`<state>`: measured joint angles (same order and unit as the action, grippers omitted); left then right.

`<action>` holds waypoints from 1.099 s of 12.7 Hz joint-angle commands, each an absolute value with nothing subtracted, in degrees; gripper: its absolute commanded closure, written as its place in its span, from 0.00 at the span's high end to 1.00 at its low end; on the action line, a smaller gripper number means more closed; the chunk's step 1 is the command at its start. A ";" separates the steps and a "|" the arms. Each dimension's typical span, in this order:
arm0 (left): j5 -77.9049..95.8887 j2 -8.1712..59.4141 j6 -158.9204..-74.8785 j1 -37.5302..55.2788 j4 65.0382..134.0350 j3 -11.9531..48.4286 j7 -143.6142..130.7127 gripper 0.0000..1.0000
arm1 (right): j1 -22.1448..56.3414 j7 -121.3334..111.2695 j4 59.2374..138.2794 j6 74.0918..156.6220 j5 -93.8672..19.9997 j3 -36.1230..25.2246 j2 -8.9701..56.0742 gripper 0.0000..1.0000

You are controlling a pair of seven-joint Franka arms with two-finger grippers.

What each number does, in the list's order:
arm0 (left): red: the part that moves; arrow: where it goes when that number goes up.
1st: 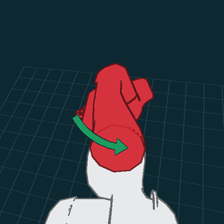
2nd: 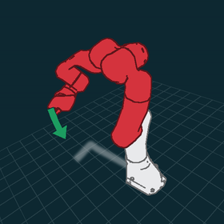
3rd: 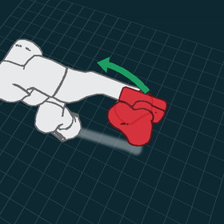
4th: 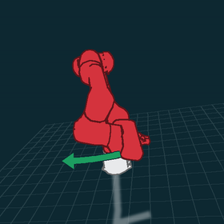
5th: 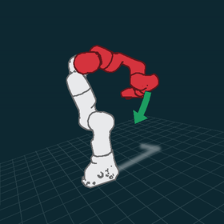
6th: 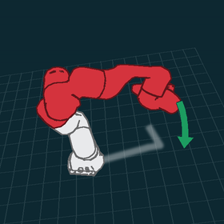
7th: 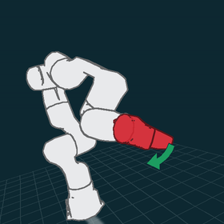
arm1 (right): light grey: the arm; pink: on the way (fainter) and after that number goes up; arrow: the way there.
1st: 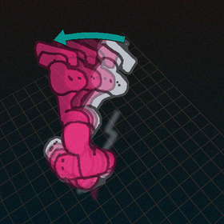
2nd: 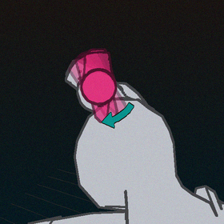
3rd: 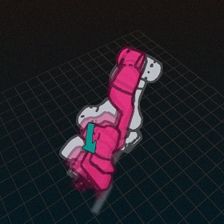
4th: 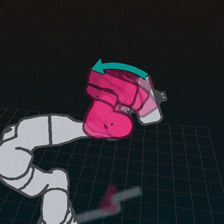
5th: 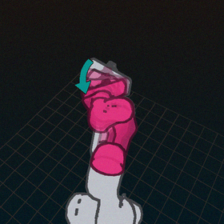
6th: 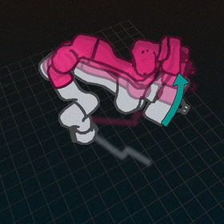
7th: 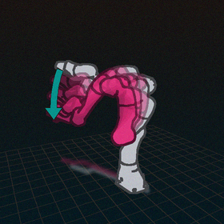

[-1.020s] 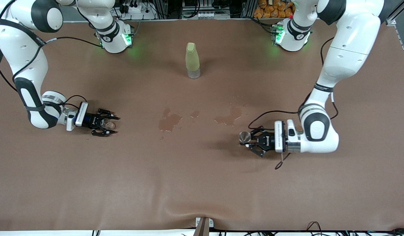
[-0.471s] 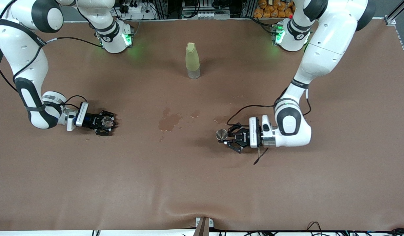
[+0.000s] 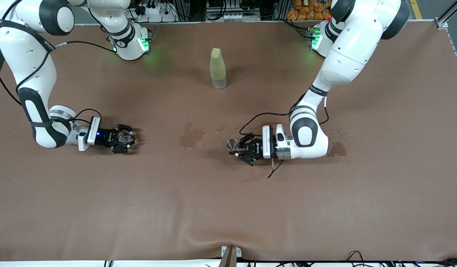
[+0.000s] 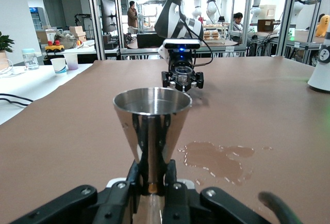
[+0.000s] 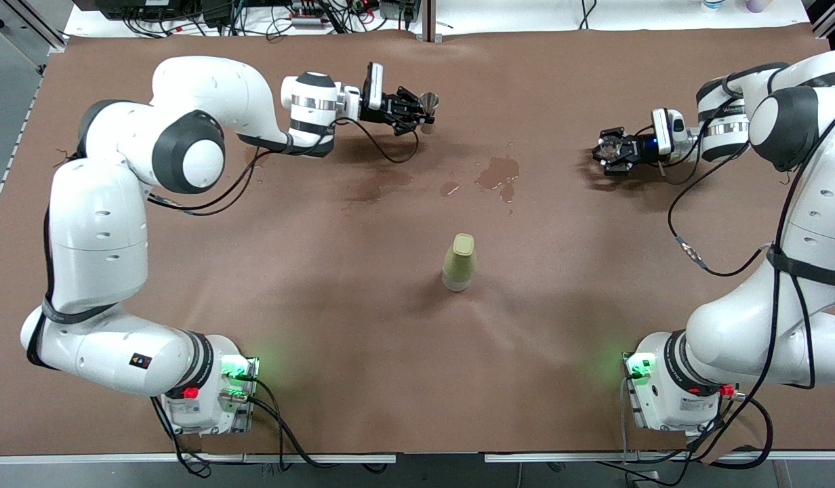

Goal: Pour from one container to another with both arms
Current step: 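Lift the jigger with the left gripper toward the beaker held by the right gripper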

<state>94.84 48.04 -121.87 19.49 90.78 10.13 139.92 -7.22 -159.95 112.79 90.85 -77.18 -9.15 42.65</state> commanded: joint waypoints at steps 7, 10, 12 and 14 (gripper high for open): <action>103.97 50.19 -123.92 25.66 90.53 9.58 144.66 0.00 | -1.94 -147.16 115.58 84.12 -77.96 -10.98 26.12 0.00; 105.63 50.19 -124.01 26.37 90.35 9.58 144.67 0.00 | 1.39 -137.93 115.93 81.75 -77.96 -13.00 22.16 0.00; 107.48 50.19 -124.01 26.80 90.35 9.58 144.67 0.00 | 3.94 -132.39 116.71 81.30 -78.05 -14.23 20.14 0.00; 107.93 50.18 -124.10 27.51 90.26 9.41 144.75 0.00 | 6.75 -126.85 118.47 81.74 -78.83 -14.94 17.94 0.00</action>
<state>105.72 50.27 -123.56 26.02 90.73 10.08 143.54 3.59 -131.34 114.73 81.16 -77.33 -13.30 21.57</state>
